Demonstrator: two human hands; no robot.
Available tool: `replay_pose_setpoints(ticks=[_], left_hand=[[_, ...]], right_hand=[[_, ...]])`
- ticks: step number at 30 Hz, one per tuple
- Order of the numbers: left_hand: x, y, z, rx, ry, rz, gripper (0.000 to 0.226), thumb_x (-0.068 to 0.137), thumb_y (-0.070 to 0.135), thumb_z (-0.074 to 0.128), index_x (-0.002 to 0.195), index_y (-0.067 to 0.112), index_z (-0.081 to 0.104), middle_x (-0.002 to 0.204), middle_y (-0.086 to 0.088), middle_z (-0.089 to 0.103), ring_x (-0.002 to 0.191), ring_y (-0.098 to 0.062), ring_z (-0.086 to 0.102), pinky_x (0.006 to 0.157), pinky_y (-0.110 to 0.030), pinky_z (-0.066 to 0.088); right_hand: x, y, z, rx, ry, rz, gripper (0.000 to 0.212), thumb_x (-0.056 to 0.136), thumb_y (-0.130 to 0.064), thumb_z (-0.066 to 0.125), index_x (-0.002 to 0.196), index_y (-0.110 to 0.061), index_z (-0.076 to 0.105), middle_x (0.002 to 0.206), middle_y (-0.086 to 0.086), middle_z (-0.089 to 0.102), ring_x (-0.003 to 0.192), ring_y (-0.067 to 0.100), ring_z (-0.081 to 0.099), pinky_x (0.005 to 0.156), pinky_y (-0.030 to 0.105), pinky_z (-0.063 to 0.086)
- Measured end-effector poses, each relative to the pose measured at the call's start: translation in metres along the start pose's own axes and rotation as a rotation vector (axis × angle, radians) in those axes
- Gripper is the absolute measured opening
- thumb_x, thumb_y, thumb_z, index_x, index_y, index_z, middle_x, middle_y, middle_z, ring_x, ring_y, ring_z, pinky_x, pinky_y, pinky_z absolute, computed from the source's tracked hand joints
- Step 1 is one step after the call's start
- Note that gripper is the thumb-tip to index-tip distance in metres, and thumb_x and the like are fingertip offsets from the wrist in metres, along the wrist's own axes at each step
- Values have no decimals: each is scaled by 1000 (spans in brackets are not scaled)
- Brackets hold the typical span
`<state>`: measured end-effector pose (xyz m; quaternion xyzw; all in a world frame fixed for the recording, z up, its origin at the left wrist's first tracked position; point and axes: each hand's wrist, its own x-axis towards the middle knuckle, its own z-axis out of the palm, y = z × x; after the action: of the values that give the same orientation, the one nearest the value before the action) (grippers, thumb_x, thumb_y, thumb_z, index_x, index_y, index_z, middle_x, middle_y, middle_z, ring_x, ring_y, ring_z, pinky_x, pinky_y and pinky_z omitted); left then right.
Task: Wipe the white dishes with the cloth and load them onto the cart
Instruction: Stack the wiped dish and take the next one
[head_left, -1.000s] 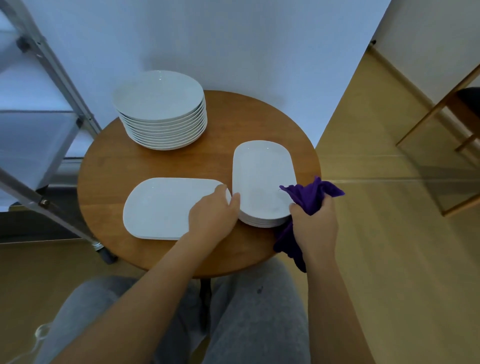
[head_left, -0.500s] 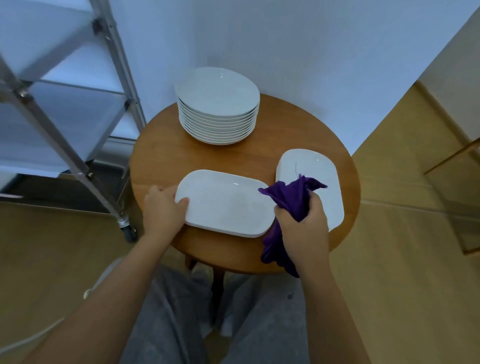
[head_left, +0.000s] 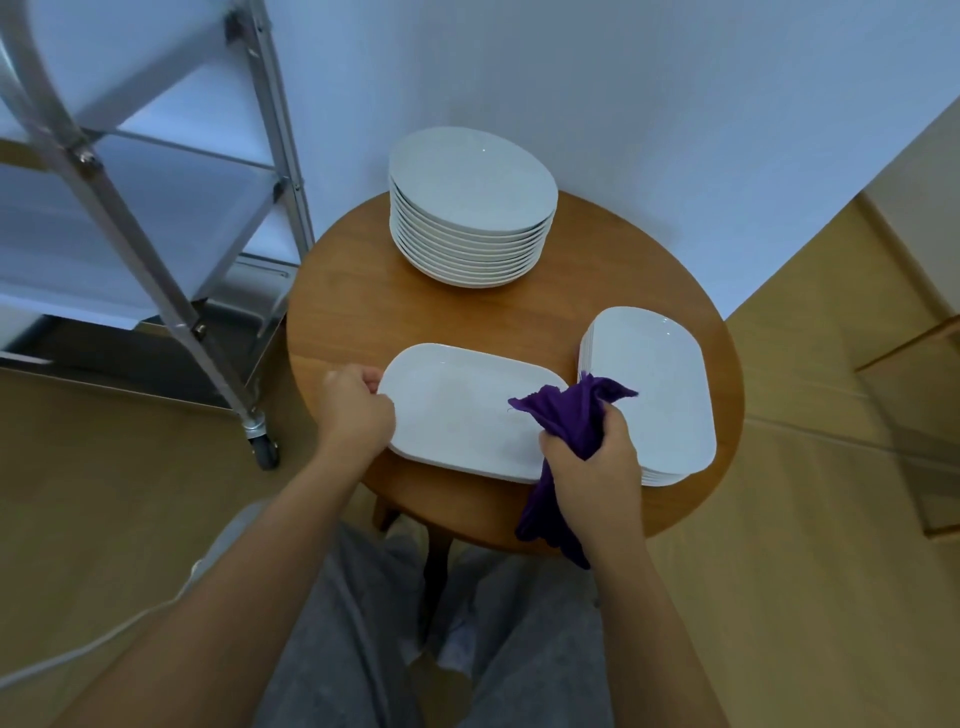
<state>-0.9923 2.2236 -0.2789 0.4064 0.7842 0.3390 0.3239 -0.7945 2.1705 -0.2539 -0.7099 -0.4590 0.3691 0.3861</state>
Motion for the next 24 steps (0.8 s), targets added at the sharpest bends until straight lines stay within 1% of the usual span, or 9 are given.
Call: replay_pose_setpoints(ticks=[4,8,12,14,16,17,19,22,24], left_hand=[[-6,-7,-1,29,-7,71,21,85,-7,52,94,11,56,94,-5,56,79,-16,51,52,-18,38],[-4,-5,-3,39,-42,32,23,87,-5,50,96,16,49,92,0,51,73,-11,48,49,-20,38],[-4,7,-7,-115,-63,5,24,90,4,51,104,22,44,91,7,48,77,-9,48,52,-20,38],[-3,17,-10,-315,-84,-138,20,92,12,53,109,22,46,97,4,51,86,-12,50,63,-25,46],[-4,25,-14,-497,-170,-310,19,93,28,54,111,22,50,104,1,56,94,-18,54,80,-35,52],[-6,27,-14,-542,-236,-356,23,93,37,52,111,23,51,103,1,60,94,-20,58,82,-37,52],[-10,29,-11,-542,-333,-367,32,94,49,43,111,24,53,101,0,64,93,-21,62,79,-36,54],[-14,30,-9,-582,-338,-434,40,93,56,37,112,24,52,103,-4,64,93,-24,63,77,-38,56],[-16,29,-10,-608,-330,-428,38,94,54,35,111,25,53,101,-4,64,89,-23,64,68,-35,57]], right_hand=[[3,3,0,39,11,53,57,85,-18,66,134,-25,38,103,-12,53,89,13,56,53,11,42],[4,7,3,67,13,93,57,86,-18,65,135,-26,37,96,-18,50,85,12,56,52,11,42],[5,7,6,80,31,116,58,86,-20,65,135,-28,36,94,-23,47,83,10,54,49,9,41],[7,5,6,110,64,122,58,86,-20,66,135,-28,36,96,-21,48,83,10,54,50,10,41],[9,3,7,150,89,128,59,87,-20,65,136,-28,35,109,-13,52,88,10,54,55,11,43],[10,2,7,166,90,133,59,87,-21,65,138,-27,35,116,-8,52,91,11,54,58,13,44],[11,-2,8,187,61,159,66,87,-23,65,143,-27,29,127,-4,49,100,14,53,67,19,48],[10,-7,9,201,-5,196,81,85,-25,67,148,-28,16,137,-3,41,115,19,48,86,35,51],[10,-11,9,226,-25,208,87,85,-24,68,149,-29,9,140,-3,38,120,22,46,95,41,49]])
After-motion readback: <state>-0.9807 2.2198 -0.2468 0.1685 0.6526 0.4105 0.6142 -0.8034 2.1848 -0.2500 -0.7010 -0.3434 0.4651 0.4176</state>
